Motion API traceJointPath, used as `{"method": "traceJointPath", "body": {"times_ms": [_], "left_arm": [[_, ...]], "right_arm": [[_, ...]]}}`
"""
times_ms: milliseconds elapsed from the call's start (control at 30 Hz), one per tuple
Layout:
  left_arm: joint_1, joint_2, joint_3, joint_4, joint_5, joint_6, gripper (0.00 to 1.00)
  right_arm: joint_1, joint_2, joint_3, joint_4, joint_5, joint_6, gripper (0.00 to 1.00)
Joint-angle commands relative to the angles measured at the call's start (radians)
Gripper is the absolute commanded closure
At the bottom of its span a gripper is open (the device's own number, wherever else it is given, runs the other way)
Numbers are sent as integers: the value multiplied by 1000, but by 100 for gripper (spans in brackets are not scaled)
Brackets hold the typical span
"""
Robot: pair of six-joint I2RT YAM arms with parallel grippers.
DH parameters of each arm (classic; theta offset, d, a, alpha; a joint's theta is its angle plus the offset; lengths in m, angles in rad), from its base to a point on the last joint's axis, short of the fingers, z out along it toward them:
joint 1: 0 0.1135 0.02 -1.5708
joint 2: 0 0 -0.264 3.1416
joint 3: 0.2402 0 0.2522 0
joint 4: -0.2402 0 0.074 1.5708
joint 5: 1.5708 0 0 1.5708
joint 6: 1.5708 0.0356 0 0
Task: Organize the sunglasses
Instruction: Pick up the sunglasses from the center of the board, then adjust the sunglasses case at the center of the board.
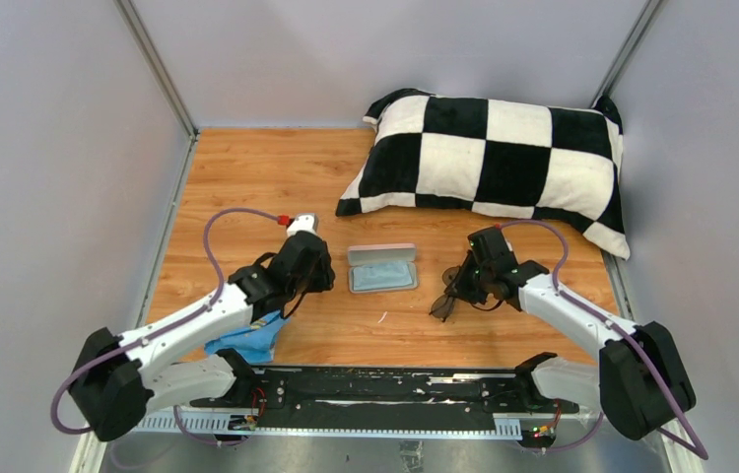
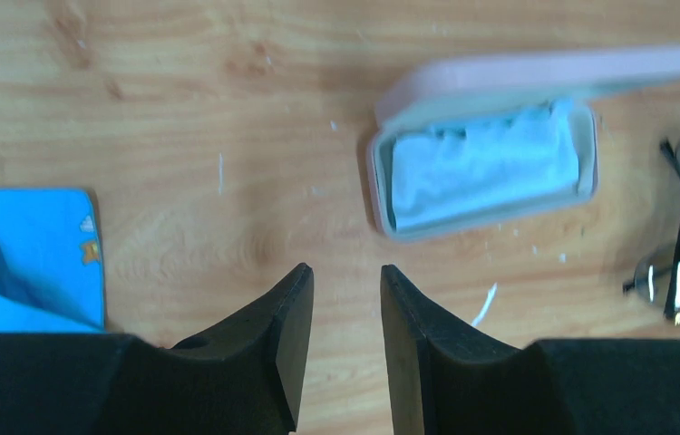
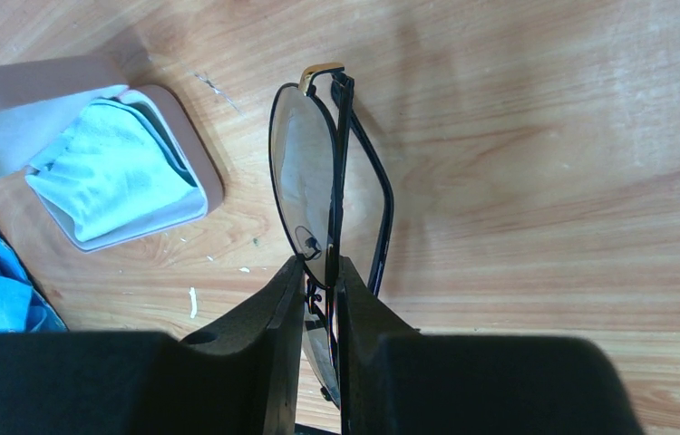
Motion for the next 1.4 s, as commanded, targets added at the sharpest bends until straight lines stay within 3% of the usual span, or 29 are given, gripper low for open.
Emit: {"method": "traceJointPath", "body": {"times_ms": [0, 300, 600, 1000, 1367], "left_arm": [[103, 146, 112, 39, 59, 50, 62], [280, 342, 260, 134, 179, 86, 61], [293, 638, 404, 154, 288, 124, 61], [231, 600, 293, 246, 428, 76, 61], [156, 511, 164, 242, 382, 12, 61]], "right_arm": [[18, -19, -48, -30, 24, 14, 82], [19, -73, -119, -27, 12, -1, 81], [17, -104, -116, -46, 9, -3, 81], [17, -86, -81, -59, 18, -13, 81], [18, -136, -6, -91, 1, -21, 81]]}}
